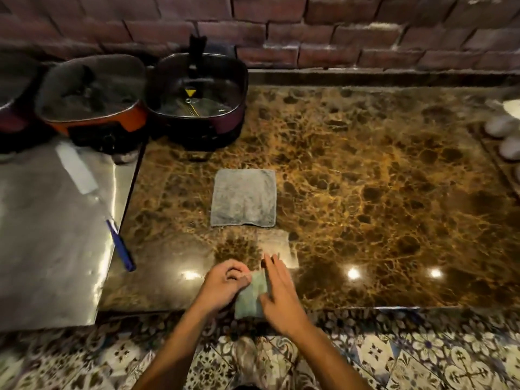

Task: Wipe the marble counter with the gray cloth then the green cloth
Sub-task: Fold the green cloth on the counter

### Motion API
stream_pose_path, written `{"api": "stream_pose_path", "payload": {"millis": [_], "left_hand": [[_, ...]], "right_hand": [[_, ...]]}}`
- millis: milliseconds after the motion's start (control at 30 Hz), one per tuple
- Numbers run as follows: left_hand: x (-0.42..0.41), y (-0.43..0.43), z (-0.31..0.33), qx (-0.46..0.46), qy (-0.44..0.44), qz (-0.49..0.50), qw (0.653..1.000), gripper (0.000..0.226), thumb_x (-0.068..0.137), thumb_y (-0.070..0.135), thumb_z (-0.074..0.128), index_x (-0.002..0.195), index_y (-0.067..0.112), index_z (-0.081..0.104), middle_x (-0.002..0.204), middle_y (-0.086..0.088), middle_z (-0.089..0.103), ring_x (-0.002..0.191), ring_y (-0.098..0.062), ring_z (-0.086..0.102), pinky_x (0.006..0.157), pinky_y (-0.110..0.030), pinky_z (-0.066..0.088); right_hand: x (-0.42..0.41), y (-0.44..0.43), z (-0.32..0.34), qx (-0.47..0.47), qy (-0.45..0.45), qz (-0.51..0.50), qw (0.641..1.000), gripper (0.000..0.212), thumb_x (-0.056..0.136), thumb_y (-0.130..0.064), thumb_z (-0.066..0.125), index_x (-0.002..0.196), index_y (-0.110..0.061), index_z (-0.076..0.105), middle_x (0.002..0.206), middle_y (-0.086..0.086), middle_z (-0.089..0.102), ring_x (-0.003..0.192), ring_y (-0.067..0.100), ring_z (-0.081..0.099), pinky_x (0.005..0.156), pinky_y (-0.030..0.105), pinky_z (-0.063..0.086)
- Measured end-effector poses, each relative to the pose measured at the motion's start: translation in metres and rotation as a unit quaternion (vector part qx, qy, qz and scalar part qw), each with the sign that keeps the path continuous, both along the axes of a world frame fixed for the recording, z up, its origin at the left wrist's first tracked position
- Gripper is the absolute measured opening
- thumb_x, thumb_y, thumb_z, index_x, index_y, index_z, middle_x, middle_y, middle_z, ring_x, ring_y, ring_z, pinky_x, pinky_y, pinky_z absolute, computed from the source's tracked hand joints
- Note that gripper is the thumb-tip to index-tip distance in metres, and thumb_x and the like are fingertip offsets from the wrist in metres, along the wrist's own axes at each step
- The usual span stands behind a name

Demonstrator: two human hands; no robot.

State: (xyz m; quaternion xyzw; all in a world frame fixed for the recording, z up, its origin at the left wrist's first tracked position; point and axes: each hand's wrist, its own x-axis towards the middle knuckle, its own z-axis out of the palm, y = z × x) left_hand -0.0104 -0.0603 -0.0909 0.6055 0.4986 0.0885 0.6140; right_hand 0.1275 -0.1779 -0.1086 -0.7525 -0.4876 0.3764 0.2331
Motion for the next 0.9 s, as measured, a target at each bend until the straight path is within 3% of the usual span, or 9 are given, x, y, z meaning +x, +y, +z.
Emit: {"api": "stream_pose_path", "payload": {"millis": [67,100,133,200,267,367,533,733,900], "left_hand": [[-0.008,0.007,0.007,0.008,-0.03,-0.039,0.999,0.007,0.087,-0.001,0.074,0.091,0.004,0.071,0.071,0.007,0.07,0.07,-0.003,0.062,0.068,-0.016,0.048],[-0.01,0.012,0.012,0.019,-0.038,-0.056,0.997,0.008,0.089,-0.003,0.072,0.095,0.004,0.072,0.073,0.008,0.071,0.073,-0.001,0.063,0.069,-0.015,0.049],[-0.01,0.017,0.016,0.033,-0.046,-0.07,0.996,0.01,0.09,-0.003,0.071,0.097,0.003,0.072,0.075,0.009,0.071,0.073,0.0,0.063,0.069,-0.015,0.049],[-0.011,0.03,0.026,0.067,-0.052,-0.086,0.993,0.012,0.09,-0.004,0.07,0.098,0.004,0.074,0.075,0.013,0.071,0.067,0.004,0.059,0.066,-0.012,0.045],[-0.011,0.046,0.036,0.105,-0.057,-0.089,0.989,0.028,0.089,-0.004,0.071,0.09,0.023,0.076,0.075,0.019,0.07,0.064,0.005,0.058,0.065,-0.013,0.043],[-0.014,0.069,0.043,0.169,-0.05,-0.077,0.981,0.048,0.087,-0.002,0.073,0.082,0.045,0.072,0.083,0.02,0.072,0.076,-0.003,0.065,0.072,-0.019,0.05],[-0.027,0.073,0.039,0.283,0.041,-0.116,0.951,0.029,0.084,0.009,0.071,0.082,0.037,0.064,0.087,0.019,0.068,0.088,-0.012,0.065,0.079,-0.028,0.046],[-0.051,0.033,0.006,0.256,0.18,-0.228,0.922,0.02,0.09,0.013,0.06,0.087,0.032,0.062,0.091,0.011,0.063,0.089,-0.018,0.062,0.069,-0.028,0.037],[-0.055,0.012,-0.002,0.279,0.232,-0.263,0.894,0.019,0.089,0.022,0.068,0.106,0.029,0.066,0.111,0.007,0.063,0.114,-0.02,0.054,0.084,-0.03,0.04]], "right_hand": [[0.016,0.007,0.009,0.008,-0.013,0.005,1.0,0.063,0.1,-0.025,0.06,0.159,-0.018,0.038,0.169,0.005,0.026,0.156,0.021,0.017,0.123,0.032,0.016],[0.024,0.013,0.015,0.008,-0.011,0.021,1.0,0.049,0.098,-0.026,0.065,0.145,-0.015,0.056,0.158,0.007,0.045,0.147,0.023,0.035,0.117,0.031,0.027],[0.032,0.019,0.022,0.01,-0.008,0.034,0.999,0.035,0.096,-0.025,0.069,0.129,-0.013,0.068,0.141,0.008,0.061,0.133,0.023,0.051,0.107,0.032,0.037],[0.043,0.032,0.039,0.019,-0.014,0.042,0.999,0.02,0.092,-0.023,0.073,0.108,-0.012,0.074,0.111,0.006,0.073,0.105,0.023,0.063,0.088,0.036,0.047],[0.049,0.049,0.054,0.049,-0.04,0.034,0.997,0.016,0.09,-0.018,0.075,0.105,-0.012,0.076,0.102,0.006,0.075,0.094,0.021,0.065,0.081,0.037,0.047],[0.046,0.077,0.065,0.104,-0.083,0.03,0.991,0.023,0.087,-0.01,0.076,0.111,-0.01,0.077,0.108,0.008,0.075,0.1,0.024,0.066,0.088,0.036,0.049],[0.033,0.093,0.051,0.084,-0.136,0.083,0.984,0.026,0.085,-0.01,0.072,0.11,-0.015,0.074,0.109,0.007,0.074,0.104,0.03,0.064,0.091,0.04,0.05],[0.003,0.064,0.027,-0.044,-0.164,0.166,0.971,0.026,0.086,-0.012,0.06,0.107,-0.018,0.074,0.108,0.007,0.073,0.104,0.031,0.065,0.087,0.041,0.054],[-0.003,0.043,0.015,-0.047,-0.165,0.183,0.968,0.028,0.083,-0.02,0.063,0.109,-0.015,0.074,0.12,0.009,0.072,0.115,0.031,0.064,0.097,0.04,0.054]]}}
